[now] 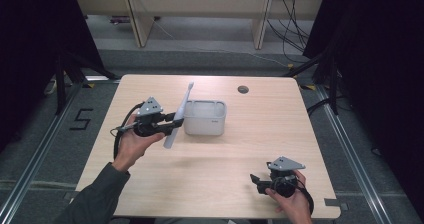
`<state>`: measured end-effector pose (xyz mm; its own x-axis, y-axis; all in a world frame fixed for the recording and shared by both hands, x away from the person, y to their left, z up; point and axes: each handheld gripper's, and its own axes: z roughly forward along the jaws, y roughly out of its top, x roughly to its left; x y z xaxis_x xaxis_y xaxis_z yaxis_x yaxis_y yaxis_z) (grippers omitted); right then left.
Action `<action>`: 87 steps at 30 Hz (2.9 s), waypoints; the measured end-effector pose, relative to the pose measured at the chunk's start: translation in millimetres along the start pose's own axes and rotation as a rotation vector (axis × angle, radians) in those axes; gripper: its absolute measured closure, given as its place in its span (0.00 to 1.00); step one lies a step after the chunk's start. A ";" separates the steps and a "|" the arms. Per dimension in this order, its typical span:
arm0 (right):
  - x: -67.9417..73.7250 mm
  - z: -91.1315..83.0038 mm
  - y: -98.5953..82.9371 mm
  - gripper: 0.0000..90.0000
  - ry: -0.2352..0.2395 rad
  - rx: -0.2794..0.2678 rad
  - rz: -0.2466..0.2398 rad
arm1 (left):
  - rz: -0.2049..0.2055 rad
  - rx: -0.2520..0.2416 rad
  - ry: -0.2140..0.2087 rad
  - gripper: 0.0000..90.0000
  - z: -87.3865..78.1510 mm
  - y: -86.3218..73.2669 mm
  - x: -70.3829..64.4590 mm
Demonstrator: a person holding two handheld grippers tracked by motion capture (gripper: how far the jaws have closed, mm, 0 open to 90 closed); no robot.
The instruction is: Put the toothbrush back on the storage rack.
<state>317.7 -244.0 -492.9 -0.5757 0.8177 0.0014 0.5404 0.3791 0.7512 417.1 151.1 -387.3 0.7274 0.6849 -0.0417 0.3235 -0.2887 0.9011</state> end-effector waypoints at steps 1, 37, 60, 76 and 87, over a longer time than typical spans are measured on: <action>0.0 0.0 0.0 0.28 0.000 0.000 0.000 | 0.000 0.000 0.000 0.74 0.0 0.0 0.0; -1.0 -0.4 -0.3 0.28 0.032 -0.002 0.017 | 0.037 -0.089 -0.031 0.74 79.6 75.7 -43.1; -1.8 -1.3 -0.2 0.28 0.013 -0.017 0.004 | 0.000 -0.089 0.024 0.74 124.7 103.8 -38.8; -2.7 -2.3 -1.1 0.28 0.020 -0.011 0.024 | -0.032 -0.093 0.039 0.74 146.4 102.7 -33.3; -2.7 -2.7 -1.1 0.28 0.021 -0.012 0.023 | -0.056 -0.098 0.063 0.74 152.1 97.2 -27.9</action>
<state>317.0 -247.8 -491.9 -0.5760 0.8168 0.0329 0.5463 0.3547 0.7588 520.4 2.2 -364.3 0.6697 0.7394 -0.0688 0.2999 -0.1846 0.9359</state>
